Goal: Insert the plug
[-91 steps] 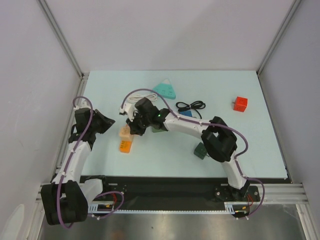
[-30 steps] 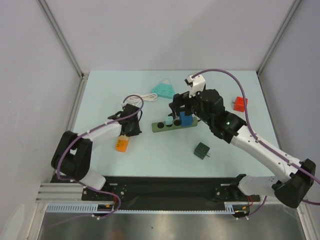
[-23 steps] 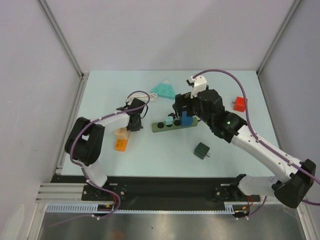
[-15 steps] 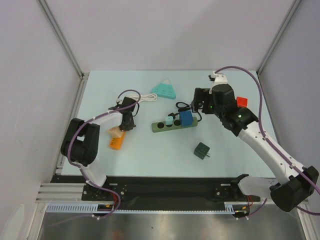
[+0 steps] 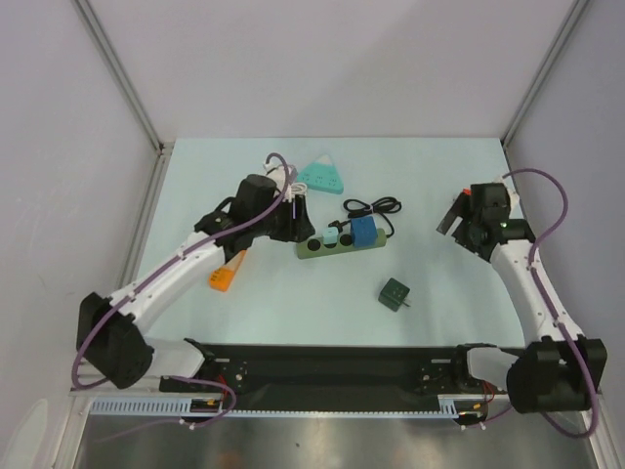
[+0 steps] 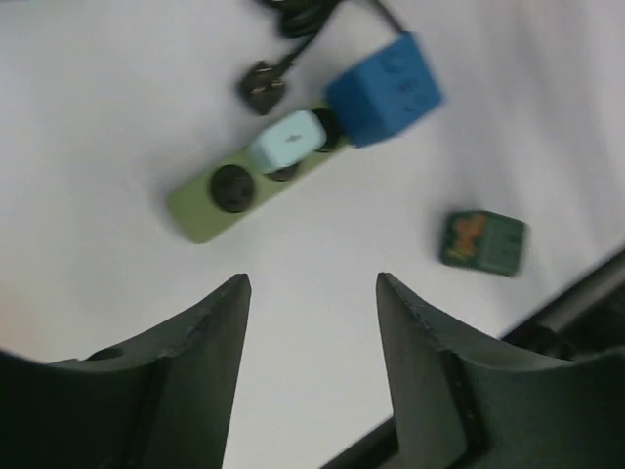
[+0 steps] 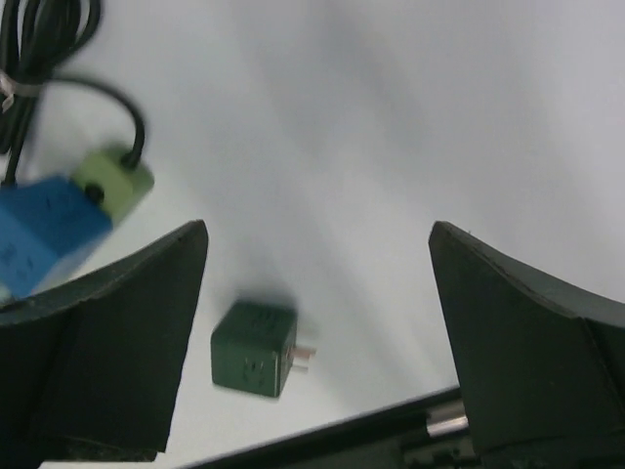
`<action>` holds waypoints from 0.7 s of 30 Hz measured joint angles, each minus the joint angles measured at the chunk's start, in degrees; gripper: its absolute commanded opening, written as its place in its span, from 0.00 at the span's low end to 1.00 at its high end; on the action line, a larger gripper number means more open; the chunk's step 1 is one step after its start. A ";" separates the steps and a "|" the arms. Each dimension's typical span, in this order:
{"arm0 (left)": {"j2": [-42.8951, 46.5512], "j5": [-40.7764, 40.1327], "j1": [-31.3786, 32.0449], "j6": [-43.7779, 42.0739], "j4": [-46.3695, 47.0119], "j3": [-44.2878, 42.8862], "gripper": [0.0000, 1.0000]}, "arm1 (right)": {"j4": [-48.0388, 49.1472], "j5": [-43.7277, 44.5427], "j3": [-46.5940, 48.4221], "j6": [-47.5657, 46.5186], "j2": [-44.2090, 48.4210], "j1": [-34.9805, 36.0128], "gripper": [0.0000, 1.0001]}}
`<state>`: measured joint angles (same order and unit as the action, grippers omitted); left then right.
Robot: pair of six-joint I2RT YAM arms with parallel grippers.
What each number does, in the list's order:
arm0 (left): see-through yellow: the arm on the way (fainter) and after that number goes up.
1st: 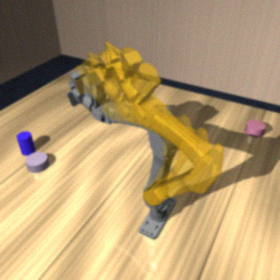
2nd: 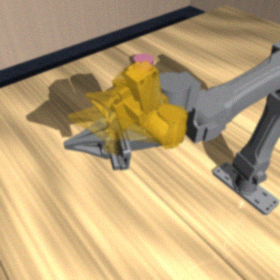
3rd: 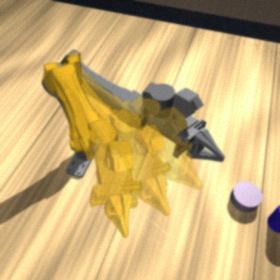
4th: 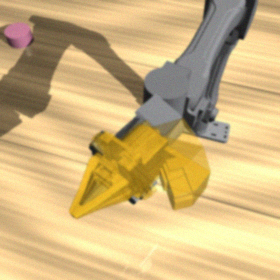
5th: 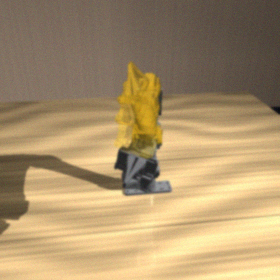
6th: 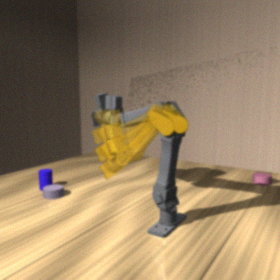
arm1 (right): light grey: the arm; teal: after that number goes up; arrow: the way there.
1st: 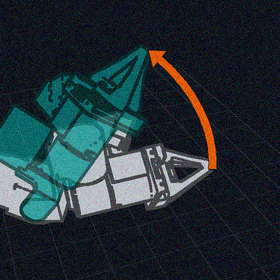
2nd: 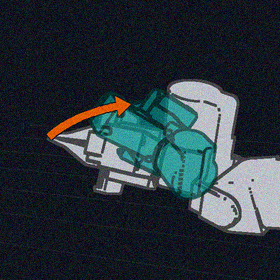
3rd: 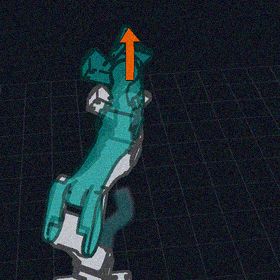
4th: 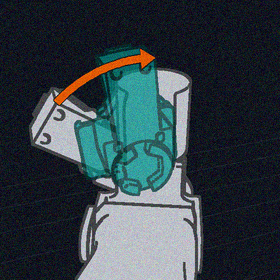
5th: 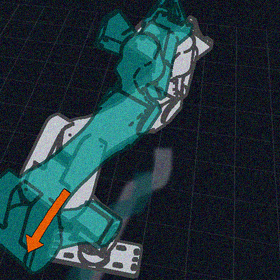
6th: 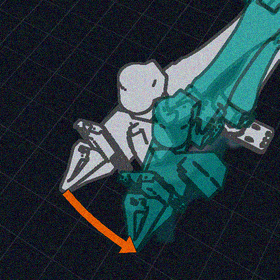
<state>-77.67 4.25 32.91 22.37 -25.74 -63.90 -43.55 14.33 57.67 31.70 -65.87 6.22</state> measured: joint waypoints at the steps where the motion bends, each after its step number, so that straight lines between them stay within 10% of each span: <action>1: 1.60 2.47 0.74 -0.11 0.57 0.00 0.64 | 1.18 -0.90 0.00 -1.01 -1.03 -2.97 1.00; 13: 8.13 19.78 0.92 -0.44 4.68 0.46 0.67 | 18.21 -9.60 8.74 -17.33 -27.19 -14.67 0.96; 21: 3.96 22.80 -0.07 -0.44 6.32 0.46 0.65 | 24.68 -13.27 13.66 -26.05 -36.94 -17.05 0.77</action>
<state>-73.71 27.05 32.84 21.93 -19.42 -63.44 -18.87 1.06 71.33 5.65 -102.80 -10.83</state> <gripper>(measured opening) 0.656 0.806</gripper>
